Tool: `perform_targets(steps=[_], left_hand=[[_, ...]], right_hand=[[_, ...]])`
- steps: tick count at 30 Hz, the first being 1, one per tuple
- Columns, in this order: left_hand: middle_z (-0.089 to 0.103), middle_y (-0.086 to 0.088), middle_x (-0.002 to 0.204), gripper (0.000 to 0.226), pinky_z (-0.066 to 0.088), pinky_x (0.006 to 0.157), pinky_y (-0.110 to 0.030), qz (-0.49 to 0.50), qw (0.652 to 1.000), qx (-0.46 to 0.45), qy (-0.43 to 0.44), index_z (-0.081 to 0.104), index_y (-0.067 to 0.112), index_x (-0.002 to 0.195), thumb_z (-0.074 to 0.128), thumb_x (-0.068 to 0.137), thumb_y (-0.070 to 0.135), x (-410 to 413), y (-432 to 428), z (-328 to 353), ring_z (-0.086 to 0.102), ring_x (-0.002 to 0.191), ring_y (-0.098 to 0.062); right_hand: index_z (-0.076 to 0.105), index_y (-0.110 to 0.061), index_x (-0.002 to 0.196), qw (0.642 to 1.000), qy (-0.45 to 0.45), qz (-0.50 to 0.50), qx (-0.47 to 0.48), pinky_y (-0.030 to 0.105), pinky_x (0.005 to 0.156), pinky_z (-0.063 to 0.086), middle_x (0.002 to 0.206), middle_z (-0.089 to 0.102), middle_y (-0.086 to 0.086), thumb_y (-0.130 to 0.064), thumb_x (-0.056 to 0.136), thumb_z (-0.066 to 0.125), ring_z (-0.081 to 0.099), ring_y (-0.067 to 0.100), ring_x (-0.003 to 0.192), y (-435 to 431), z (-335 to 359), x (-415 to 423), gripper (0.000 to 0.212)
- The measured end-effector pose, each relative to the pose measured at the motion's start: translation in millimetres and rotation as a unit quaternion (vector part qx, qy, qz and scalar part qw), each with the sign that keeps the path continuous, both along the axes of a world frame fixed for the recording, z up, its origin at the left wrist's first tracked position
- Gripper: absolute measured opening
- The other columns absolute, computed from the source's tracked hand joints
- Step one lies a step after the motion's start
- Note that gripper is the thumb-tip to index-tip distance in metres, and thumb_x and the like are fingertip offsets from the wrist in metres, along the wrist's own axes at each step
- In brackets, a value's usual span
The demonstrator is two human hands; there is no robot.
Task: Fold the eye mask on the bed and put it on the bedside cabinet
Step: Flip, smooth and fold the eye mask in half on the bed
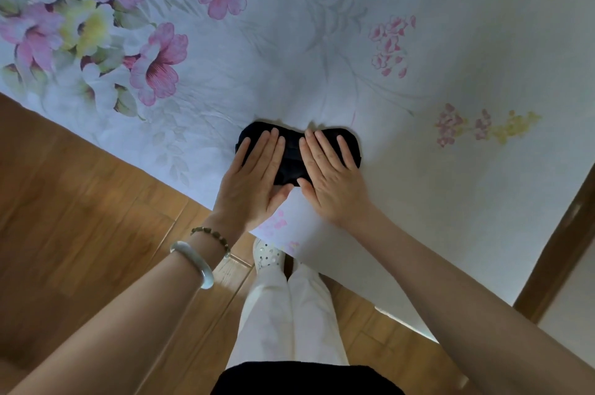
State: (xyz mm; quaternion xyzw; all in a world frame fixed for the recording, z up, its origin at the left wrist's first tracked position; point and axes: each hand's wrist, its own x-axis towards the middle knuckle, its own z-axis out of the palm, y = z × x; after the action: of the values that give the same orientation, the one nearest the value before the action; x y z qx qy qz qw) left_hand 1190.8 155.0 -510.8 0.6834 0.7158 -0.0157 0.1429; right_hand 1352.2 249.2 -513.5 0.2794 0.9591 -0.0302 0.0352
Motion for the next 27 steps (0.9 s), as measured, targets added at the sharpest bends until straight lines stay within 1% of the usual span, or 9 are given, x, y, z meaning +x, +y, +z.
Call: perform_targets(steps=[4, 7, 10, 15, 17, 20, 22, 25, 27], left_hand=[[0.03, -0.022, 0.152, 0.072, 0.01, 0.117, -0.045, -0.007, 1.0, 0.0, -0.006, 0.024, -0.003, 0.146, 0.024, 0.097, 0.049, -2, -1, 8, 0.015, 0.142, -0.029], [0.019, -0.019, 0.154, 0.073, 0.006, 0.118, -0.045, 0.031, 0.999, 0.006, -0.002, 0.017, -0.001, 0.147, 0.019, 0.097, 0.052, -8, -8, 12, 0.014, 0.143, -0.028], [0.021, -0.022, 0.155, 0.076, 0.005, 0.118, -0.046, 0.033, 0.999, -0.002, 0.002, 0.012, -0.001, 0.147, 0.014, 0.097, 0.055, -16, -12, 7, 0.01, 0.144, -0.028], [0.024, -0.023, 0.154, 0.076, 0.005, 0.118, -0.047, 0.029, 1.0, 0.008, 0.005, 0.013, -0.002, 0.148, 0.013, 0.097, 0.054, -16, -12, 2, 0.007, 0.144, -0.026], [0.02, -0.021, 0.155, 0.075, 0.003, 0.119, -0.046, 0.03, 0.999, 0.018, 0.016, 0.012, -0.001, 0.148, 0.015, 0.098, 0.054, -17, -14, 2, 0.008, 0.144, -0.027], [0.015, -0.018, 0.156, 0.074, -0.001, 0.119, -0.043, 0.035, 0.998, 0.015, 0.044, 0.006, 0.002, 0.149, 0.016, 0.097, 0.054, -23, -19, 1, 0.007, 0.145, -0.026], [0.018, -0.019, 0.156, 0.074, -0.001, 0.119, -0.043, 0.033, 0.998, 0.01, 0.051, 0.004, 0.002, 0.148, 0.016, 0.097, 0.054, -26, -20, -1, 0.006, 0.145, -0.026], [0.014, -0.019, 0.156, 0.075, 0.003, 0.119, -0.044, 0.035, 0.998, 0.003, 0.053, 0.004, 0.001, 0.148, 0.011, 0.097, 0.055, -24, -18, -3, 0.005, 0.145, -0.026], [0.016, -0.021, 0.156, 0.076, 0.006, 0.119, -0.046, 0.028, 0.998, -0.009, 0.054, 0.005, -0.001, 0.147, 0.008, 0.097, 0.056, -23, -15, -1, 0.006, 0.146, -0.029]], right_hand=[[0.038, -0.002, 0.14, 1.0, 0.006, -0.003, -0.019, 0.049, 0.111, 0.032, 0.147, 0.041, 0.015, -0.038, 0.093, 0.039, 0.037, 0.026, 0.137, 1, 8, 2, 0.06], [0.036, 0.001, 0.14, 0.999, 0.005, -0.038, -0.027, 0.05, 0.112, 0.031, 0.147, 0.04, 0.018, -0.042, 0.093, 0.037, 0.036, 0.03, 0.137, 5, 12, 12, 0.064], [0.033, 0.002, 0.141, 0.999, -0.008, -0.035, -0.033, 0.051, 0.111, 0.031, 0.148, 0.037, 0.019, -0.045, 0.094, 0.036, 0.035, 0.031, 0.138, 9, 10, 21, 0.066], [0.034, 0.002, 0.141, 0.999, -0.015, -0.03, -0.041, 0.057, 0.109, 0.031, 0.147, 0.038, 0.02, -0.045, 0.094, 0.038, 0.036, 0.031, 0.137, 11, 7, 21, 0.067], [0.034, 0.002, 0.141, 0.999, -0.01, -0.03, -0.036, 0.056, 0.11, 0.03, 0.147, 0.038, 0.019, -0.047, 0.094, 0.037, 0.035, 0.031, 0.137, 12, 9, 24, 0.067], [0.034, 0.002, 0.141, 0.999, -0.007, -0.043, -0.033, 0.055, 0.112, 0.028, 0.147, 0.037, 0.02, -0.048, 0.094, 0.037, 0.035, 0.031, 0.138, 14, 8, 31, 0.068], [0.034, 0.003, 0.141, 0.998, -0.012, -0.056, -0.038, 0.054, 0.113, 0.026, 0.147, 0.037, 0.021, -0.048, 0.094, 0.037, 0.033, 0.032, 0.138, 16, 5, 35, 0.069], [0.035, 0.004, 0.14, 0.997, -0.029, -0.061, -0.045, 0.055, 0.111, 0.028, 0.146, 0.038, 0.022, -0.049, 0.094, 0.037, 0.034, 0.034, 0.137, 18, 4, 37, 0.071], [0.035, 0.004, 0.14, 0.996, -0.041, -0.06, -0.057, 0.056, 0.111, 0.029, 0.146, 0.038, 0.022, -0.05, 0.093, 0.037, 0.034, 0.035, 0.137, 19, 8, 35, 0.072]])
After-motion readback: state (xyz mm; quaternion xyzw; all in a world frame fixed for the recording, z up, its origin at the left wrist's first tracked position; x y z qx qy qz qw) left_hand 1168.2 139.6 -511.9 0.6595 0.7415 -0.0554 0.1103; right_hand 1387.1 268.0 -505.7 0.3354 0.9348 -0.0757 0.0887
